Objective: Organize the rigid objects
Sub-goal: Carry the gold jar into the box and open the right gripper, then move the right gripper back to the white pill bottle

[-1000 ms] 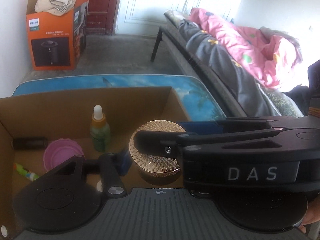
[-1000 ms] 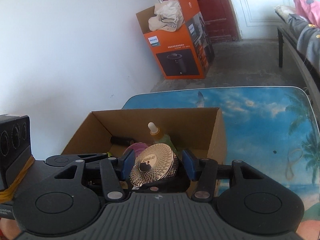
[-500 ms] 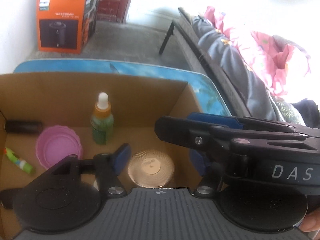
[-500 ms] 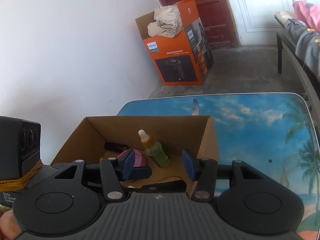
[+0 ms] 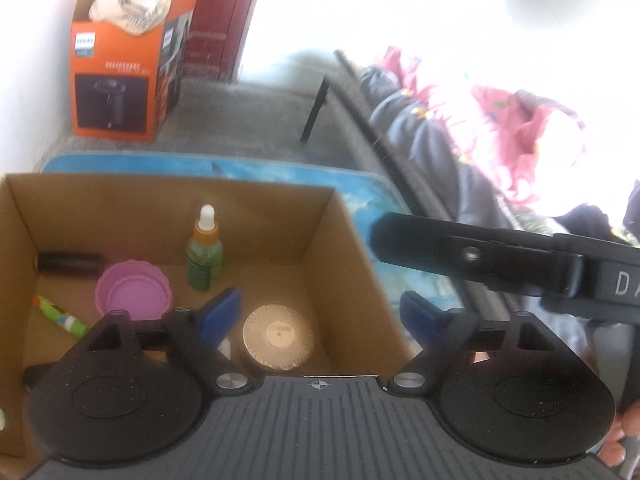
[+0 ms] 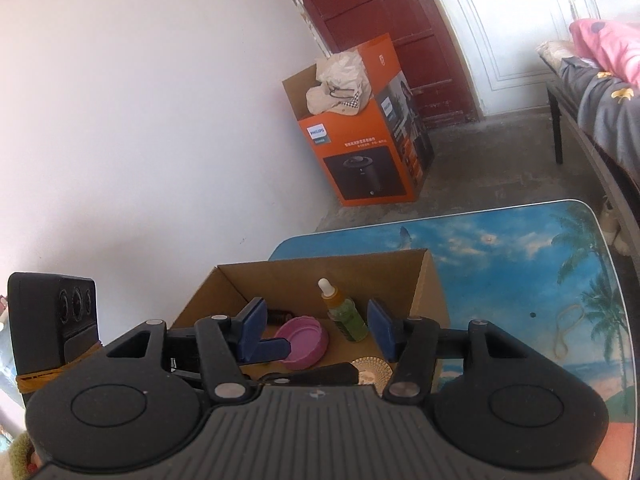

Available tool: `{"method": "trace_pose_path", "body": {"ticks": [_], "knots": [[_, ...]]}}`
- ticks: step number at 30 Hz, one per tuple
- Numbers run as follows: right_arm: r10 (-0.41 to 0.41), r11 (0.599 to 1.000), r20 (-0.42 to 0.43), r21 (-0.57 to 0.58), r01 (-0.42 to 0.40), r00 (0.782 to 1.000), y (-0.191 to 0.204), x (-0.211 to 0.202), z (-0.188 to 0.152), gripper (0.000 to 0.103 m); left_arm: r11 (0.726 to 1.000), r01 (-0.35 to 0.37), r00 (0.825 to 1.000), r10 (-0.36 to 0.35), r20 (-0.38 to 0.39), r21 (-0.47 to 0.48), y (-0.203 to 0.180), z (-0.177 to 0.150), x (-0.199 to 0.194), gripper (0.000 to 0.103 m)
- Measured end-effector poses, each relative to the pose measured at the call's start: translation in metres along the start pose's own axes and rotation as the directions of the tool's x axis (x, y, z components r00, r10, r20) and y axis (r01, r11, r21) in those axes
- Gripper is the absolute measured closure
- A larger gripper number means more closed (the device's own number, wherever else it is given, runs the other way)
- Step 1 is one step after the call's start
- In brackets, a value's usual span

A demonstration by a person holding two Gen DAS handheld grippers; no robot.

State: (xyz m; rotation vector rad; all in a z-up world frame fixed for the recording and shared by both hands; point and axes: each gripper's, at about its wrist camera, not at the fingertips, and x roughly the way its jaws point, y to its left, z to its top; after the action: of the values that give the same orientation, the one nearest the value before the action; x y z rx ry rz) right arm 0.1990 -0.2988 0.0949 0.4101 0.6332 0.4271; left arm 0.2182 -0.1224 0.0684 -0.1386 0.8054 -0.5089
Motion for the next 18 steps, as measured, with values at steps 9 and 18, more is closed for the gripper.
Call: {"method": "trace_pose_path", "body": {"ticks": [9,18], "knots": [[0.078,0.997,0.078,-0.001,-0.078,0.994,0.037,-0.077,-0.040,0.029,0.996,0.038,0.987,-0.050,0.154,0.078,-0.005,-0.046,-0.101,0.001],[0.181,0.972,0.024,0.147,-0.182,0.983,0.049,-0.085,-0.121,0.024,0.996,-0.085,0.976,0.078,0.204,0.024,0.035,-0.118,-0.162,0.000]]}}
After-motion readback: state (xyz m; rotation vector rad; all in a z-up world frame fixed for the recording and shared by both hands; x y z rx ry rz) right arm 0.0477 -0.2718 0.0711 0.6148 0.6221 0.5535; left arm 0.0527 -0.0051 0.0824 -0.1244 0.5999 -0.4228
